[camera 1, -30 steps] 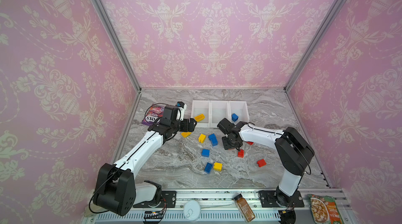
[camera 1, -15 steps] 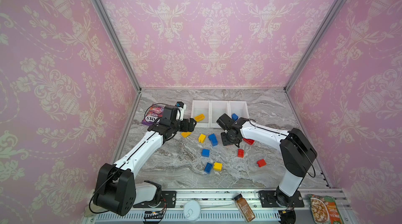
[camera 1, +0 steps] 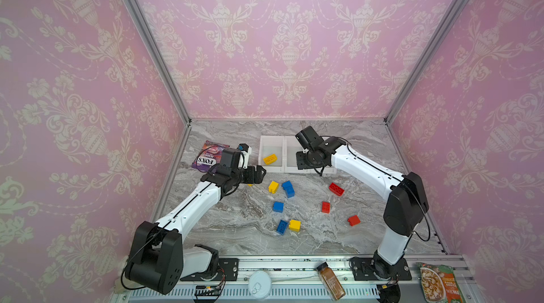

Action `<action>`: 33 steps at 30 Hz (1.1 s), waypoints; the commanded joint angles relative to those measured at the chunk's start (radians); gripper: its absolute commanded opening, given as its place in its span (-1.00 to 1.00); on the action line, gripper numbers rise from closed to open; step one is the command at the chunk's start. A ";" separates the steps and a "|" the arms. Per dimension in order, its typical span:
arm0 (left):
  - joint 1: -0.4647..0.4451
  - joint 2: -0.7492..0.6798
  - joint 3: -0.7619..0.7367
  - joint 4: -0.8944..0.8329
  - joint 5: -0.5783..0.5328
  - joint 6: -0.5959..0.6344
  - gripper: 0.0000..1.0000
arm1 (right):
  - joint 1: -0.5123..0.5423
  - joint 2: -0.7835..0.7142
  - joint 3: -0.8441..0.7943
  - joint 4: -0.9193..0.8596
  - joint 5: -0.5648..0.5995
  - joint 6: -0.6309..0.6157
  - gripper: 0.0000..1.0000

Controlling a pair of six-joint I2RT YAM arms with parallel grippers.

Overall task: Sort the legos into containers by color
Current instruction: 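Carry the red brick with the right gripper into the middle compartment and release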

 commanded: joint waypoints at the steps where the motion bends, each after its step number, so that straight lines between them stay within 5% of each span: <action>1: 0.009 -0.028 -0.030 0.031 0.039 -0.033 0.88 | -0.018 0.067 0.079 -0.034 0.011 -0.053 -0.04; 18: 0.006 -0.049 -0.096 0.085 0.050 -0.066 0.99 | -0.080 0.421 0.392 -0.057 -0.019 -0.078 -0.02; 33: 0.006 -0.063 -0.096 0.072 0.002 -0.057 0.99 | -0.088 0.438 0.382 -0.056 -0.048 -0.079 0.27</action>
